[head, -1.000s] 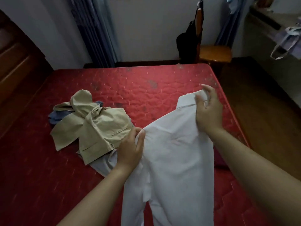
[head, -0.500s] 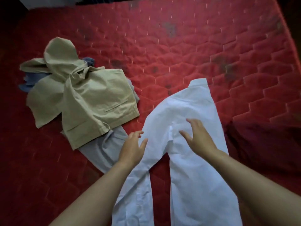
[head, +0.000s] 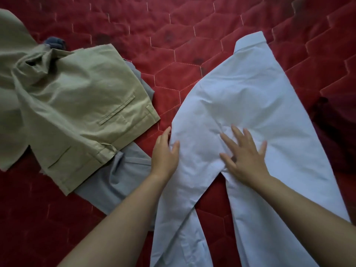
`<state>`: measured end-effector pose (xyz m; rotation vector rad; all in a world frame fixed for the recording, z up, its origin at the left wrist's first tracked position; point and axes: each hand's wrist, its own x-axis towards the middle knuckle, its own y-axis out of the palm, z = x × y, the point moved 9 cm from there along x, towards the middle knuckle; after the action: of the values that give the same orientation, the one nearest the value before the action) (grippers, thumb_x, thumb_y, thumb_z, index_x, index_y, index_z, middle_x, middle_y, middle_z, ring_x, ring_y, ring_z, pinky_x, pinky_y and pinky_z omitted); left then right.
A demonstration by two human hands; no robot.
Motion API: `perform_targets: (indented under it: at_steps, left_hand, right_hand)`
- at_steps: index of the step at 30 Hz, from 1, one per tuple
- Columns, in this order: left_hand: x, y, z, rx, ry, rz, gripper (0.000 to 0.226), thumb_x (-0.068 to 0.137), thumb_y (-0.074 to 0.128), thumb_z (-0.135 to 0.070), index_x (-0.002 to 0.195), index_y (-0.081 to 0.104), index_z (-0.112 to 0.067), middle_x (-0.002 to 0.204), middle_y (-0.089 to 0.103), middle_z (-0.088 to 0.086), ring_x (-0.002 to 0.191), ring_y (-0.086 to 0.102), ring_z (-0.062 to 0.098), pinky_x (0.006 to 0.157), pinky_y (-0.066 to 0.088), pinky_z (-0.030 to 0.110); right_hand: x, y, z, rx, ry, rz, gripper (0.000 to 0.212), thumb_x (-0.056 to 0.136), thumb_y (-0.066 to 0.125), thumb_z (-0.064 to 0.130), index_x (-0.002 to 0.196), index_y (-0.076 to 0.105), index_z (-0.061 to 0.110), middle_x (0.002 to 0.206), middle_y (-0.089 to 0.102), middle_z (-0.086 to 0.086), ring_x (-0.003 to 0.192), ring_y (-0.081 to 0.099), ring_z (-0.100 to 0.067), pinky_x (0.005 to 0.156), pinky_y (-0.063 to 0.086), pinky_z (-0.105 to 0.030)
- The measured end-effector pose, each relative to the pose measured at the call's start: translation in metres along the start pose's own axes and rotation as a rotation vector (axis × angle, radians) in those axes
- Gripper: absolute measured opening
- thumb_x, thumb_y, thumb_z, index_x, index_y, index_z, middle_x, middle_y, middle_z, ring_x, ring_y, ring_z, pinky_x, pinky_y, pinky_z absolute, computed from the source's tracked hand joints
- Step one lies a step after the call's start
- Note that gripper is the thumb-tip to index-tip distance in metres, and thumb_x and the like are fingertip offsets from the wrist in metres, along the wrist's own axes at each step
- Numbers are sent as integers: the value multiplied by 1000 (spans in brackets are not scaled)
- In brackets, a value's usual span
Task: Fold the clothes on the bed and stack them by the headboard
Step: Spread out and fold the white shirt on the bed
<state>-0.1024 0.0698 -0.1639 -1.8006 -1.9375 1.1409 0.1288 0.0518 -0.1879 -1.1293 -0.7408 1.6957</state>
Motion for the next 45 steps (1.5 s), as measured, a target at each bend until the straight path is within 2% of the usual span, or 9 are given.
perform_targets:
  at_steps: [6, 10, 18, 25, 30, 33, 37, 41, 45]
  left_hand:
    - [16, 15, -5, -293, -45, 122, 55, 88, 60, -15, 140, 40, -20, 134, 51, -8, 119, 49, 3, 98, 38, 16]
    - [12, 12, 0, -374, -157, 128, 21, 86, 64, -19, 107, 61, -20, 95, 67, -13, 84, 64, 3, 67, 50, 12]
    - [-7, -6, -10, -601, -161, 54, 11, 84, 68, -21, 76, 60, -18, 76, 64, -4, 70, 57, 10, 63, 48, 26]
    - [-40, -5, 13, -440, -160, 167, 15, 89, 62, -16, 94, 64, -2, 93, 67, 19, 83, 61, 24, 75, 51, 49]
    - [-44, -49, -1, -475, -23, 2, 28, 82, 65, -31, 69, 55, -8, 66, 51, 1, 64, 46, 13, 60, 39, 28]
    - [-50, -45, -20, -509, 36, 282, 17, 77, 66, -37, 78, 64, -20, 75, 60, -7, 74, 55, 9, 68, 46, 21]
    - [-71, -19, -9, -328, 44, 612, 22, 84, 68, -14, 103, 65, -23, 98, 68, -12, 92, 63, 1, 79, 50, 17]
    - [-64, -48, 22, -258, -38, 333, 13, 86, 65, -16, 88, 64, -28, 81, 65, -17, 71, 59, -8, 68, 45, 21]
    - [-58, -83, 4, -414, 118, 87, 22, 87, 60, -25, 67, 51, -25, 61, 50, -17, 58, 44, -5, 57, 37, 12]
  right_hand:
    - [-7, 9, -16, -85, -72, -20, 64, 84, 21, 67, 140, -6, 53, 153, -6, 17, 140, -11, -4, 108, -9, -52]
    - [-7, 9, -16, -89, -68, -12, 63, 85, 20, 67, 141, -6, 53, 154, -7, 18, 141, -11, -5, 107, -18, -47]
    - [-8, 5, -25, -80, -80, 32, 59, 85, 14, 68, 137, -12, 57, 152, -12, 23, 137, -20, 2, 105, -24, -36]
    - [-9, -6, -18, 23, -59, 7, 63, 83, 17, 67, 143, 13, 49, 156, 4, 15, 143, -3, -6, 111, -7, -48]
    - [1, -5, -10, 71, 77, -42, 62, 86, 32, 64, 144, 15, 47, 157, 1, 8, 143, 0, -13, 110, -3, -56]
    - [3, 10, -14, -10, 95, 41, 68, 87, 38, 61, 145, 6, 46, 156, -16, 10, 142, -16, -11, 108, -13, -56]
    - [1, 8, -18, -14, 33, 75, 69, 87, 41, 59, 146, 9, 43, 156, -15, 9, 142, -17, -10, 109, -12, -53]
    - [-4, -9, -15, 23, 50, 86, 68, 87, 45, 55, 146, 19, 36, 158, -2, 6, 144, -4, -15, 113, 0, -54]
    - [-2, -36, 37, 183, -27, -145, 63, 87, 44, 57, 143, 26, 36, 155, 16, 2, 142, 15, -23, 109, 21, -60]
